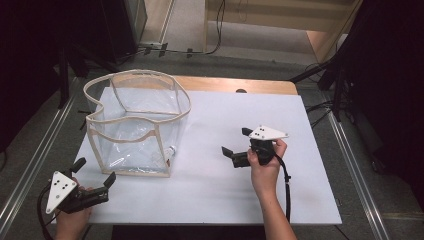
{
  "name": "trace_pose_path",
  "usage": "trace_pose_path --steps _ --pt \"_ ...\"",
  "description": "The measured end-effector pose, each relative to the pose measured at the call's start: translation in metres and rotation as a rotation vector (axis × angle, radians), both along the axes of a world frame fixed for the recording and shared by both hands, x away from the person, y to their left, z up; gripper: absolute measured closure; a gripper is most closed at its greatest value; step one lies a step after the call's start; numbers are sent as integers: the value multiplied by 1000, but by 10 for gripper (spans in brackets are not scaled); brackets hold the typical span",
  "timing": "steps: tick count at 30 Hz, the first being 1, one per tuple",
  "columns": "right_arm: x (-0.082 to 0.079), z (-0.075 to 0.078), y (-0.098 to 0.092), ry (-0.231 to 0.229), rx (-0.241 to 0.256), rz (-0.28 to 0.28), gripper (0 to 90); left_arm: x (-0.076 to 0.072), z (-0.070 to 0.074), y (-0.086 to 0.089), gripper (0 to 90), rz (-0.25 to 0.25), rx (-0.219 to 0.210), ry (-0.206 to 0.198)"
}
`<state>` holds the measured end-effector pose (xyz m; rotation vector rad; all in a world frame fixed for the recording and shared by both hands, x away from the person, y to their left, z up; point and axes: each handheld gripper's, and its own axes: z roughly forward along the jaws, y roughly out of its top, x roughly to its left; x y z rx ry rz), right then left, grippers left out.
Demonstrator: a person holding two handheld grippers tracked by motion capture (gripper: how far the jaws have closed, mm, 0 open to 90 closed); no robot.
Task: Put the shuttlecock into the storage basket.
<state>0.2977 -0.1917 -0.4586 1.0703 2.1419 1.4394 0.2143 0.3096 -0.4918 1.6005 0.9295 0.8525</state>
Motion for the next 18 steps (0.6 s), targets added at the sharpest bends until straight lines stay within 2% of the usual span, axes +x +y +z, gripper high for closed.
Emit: trace_pose_path --steps 8,18 --pt "-4 -6 -11 6 -3 -18 0 0 0 0 0 16 -6 -2" --pt "-9 -13 -25 7 -14 -40 0 0 0 1 0 4 -2 0"
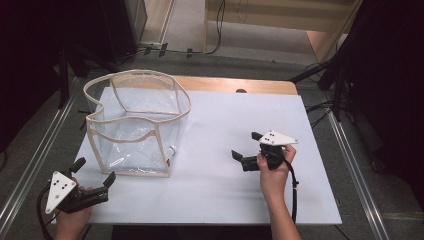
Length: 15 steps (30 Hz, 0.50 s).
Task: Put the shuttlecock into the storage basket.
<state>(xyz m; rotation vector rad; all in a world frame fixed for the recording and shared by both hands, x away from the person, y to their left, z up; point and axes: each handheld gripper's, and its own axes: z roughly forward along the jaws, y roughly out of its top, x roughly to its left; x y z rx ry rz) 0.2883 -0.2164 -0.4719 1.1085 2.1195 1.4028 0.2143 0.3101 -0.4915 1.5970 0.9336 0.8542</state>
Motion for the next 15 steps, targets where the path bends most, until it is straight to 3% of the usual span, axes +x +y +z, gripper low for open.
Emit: trace_pose_path --steps 15 --pt "-10 -7 -25 16 -6 -56 0 0 0 0 0 -4 1 1"
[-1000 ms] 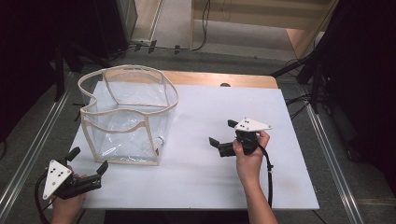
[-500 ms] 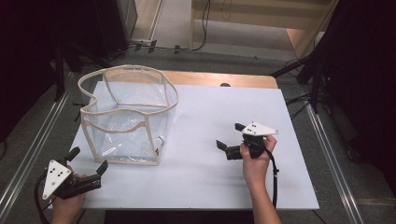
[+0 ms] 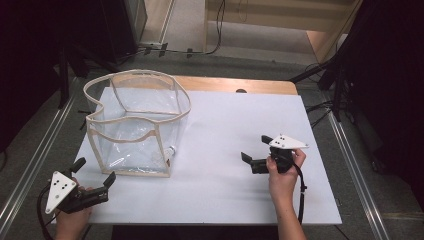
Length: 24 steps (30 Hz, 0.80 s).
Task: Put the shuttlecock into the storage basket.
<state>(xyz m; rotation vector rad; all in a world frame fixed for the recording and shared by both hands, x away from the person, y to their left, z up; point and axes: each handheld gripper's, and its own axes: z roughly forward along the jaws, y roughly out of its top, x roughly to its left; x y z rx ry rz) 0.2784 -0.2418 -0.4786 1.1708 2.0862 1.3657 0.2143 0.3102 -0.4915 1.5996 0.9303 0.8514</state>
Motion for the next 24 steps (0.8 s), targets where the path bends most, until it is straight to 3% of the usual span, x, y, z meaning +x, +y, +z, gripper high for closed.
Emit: trace_pose_path --steps 24 --pt "-15 -7 -27 3 -3 -56 0 0 0 0 0 -4 -4 0"
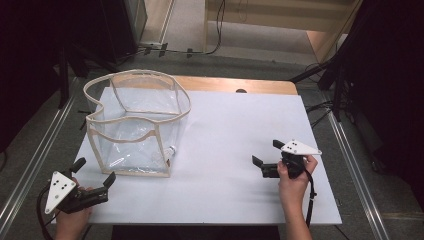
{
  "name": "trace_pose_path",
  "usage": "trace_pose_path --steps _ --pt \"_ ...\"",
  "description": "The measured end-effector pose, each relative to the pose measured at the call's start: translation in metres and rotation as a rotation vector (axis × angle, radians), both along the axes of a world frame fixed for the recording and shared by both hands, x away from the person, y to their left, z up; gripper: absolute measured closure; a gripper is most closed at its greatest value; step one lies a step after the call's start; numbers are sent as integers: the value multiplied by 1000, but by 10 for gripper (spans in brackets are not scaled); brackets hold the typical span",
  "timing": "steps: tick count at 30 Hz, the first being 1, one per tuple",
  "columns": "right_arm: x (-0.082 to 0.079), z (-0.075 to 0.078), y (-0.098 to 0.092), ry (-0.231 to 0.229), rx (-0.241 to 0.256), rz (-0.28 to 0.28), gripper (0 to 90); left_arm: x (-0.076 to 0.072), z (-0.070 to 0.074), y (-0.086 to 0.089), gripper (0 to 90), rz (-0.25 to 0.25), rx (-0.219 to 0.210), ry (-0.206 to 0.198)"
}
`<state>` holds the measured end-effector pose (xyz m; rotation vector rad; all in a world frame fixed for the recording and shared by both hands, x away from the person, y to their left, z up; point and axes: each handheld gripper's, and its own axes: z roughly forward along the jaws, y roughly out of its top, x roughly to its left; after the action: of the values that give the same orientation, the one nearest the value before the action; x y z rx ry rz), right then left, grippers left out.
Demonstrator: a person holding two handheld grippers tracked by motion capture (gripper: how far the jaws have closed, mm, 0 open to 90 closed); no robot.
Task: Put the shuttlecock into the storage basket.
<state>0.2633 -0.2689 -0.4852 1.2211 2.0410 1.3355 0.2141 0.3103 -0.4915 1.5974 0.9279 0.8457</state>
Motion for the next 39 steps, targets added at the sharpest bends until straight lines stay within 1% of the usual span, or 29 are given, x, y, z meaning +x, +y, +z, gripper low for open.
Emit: trace_pose_path --steps 1,3,8,11,16,20,21,22,23,29,30,39 --pt "-1 0 -2 -4 0 3 0 0 0 0 0 0 1 0" --pt "-3 -1 -6 2 -14 -7 0 0 0 0 0 1 0 0" --pt "-9 -4 -14 1 -1 -22 0 0 0 0 0 1 4 0" --pt "-13 -6 -18 9 2 -32 0 0 0 0 0 0 4 0" --pt "-19 -8 -27 8 0 -45 0 0 0 0 0 1 4 0" --pt "-22 -9 -31 0 -4 -40 0 0 0 0 0 4 2 0" --pt "-23 -9 -32 6 -6 -45 0 0 0 0 0 4 3 0" --pt "-24 -10 -34 3 -8 -48 0 0 0 0 0 4 3 0" --pt "-26 -11 -36 13 -2 -58 0 0 0 0 0 4 4 0" --pt "-29 -12 -43 5 -2 -68 0 0 0 0 0 4 3 0" --pt "-32 -13 -46 12 -4 -74 0 0 0 0 0 5 3 -1" --pt "-39 -15 -57 10 -2 -92 0 0 0 0 0 6 4 -1"
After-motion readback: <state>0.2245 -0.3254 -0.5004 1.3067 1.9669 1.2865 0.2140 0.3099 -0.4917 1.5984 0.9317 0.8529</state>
